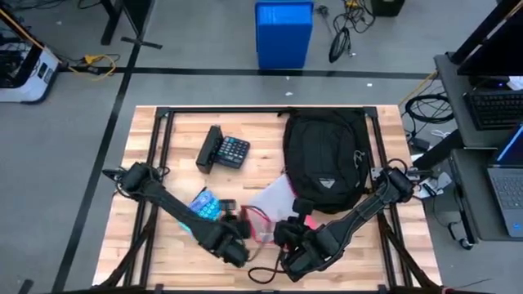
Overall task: Unpack backpack
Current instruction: Put the violet chocolate bar into the white zip bag
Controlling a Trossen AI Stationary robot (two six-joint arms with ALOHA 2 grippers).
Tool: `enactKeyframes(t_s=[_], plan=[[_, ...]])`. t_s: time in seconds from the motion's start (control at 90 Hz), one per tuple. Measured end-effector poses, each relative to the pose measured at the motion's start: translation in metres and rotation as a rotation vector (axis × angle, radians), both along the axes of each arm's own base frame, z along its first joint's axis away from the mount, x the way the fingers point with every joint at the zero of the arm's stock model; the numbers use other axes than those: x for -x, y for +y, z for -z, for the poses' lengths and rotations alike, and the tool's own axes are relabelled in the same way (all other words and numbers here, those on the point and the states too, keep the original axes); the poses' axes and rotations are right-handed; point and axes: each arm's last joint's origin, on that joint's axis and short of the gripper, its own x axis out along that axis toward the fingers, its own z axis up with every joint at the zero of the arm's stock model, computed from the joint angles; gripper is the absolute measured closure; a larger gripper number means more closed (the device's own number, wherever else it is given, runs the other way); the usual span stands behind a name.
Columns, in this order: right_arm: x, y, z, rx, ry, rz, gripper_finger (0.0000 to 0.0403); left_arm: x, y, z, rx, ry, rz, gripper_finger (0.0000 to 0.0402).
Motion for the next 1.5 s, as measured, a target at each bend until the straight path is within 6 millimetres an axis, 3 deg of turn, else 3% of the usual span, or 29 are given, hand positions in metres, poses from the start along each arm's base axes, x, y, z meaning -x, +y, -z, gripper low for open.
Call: enactKeyframes(t_s=[0.122,0.267,0.433,0.567,0.756,0.956,1.1,1.211,1.5], plan=[[0.0,0.0,0.0,0.002,0.001,-0.004,0.0403,0.021,0.007,0.003,-0.061,0.055,-0.249,0.039],[0.0,0.0,0.0,0.002,0.001,-0.006,0.0403,0.04,0.01,0.002,-0.124,0.122,-0.283,0.0365],[0.001,0.002,0.0,-0.01,0.011,-0.015,0.0403,0.059,0.024,-0.034,-0.135,-0.026,-0.258,0.0314],[0.001,0.002,0.0,-0.01,0.016,-0.019,0.0403,0.078,0.051,-0.066,-0.187,-0.226,-0.242,0.0285],[0.002,0.003,0.0,-0.008,0.022,-0.026,0.0403,0.118,0.098,-0.08,-0.188,-0.303,-0.311,0.0279],[0.003,0.005,0.001,-0.008,0.023,-0.031,0.0403,0.152,0.115,-0.057,0.071,-0.366,-0.507,0.0278],[0.003,0.005,0.001,-0.009,0.024,-0.031,0.0403,0.157,0.103,-0.032,0.339,-0.288,-0.399,0.0278],[0.003,0.005,0.001,-0.01,0.024,-0.03,0.0403,0.149,0.088,-0.018,0.49,-0.335,-0.272,0.0278],[0.003,0.005,0.0,-0.013,0.019,-0.028,0.0403,0.153,0.082,-0.006,0.425,-0.375,-0.301,0.0278]])
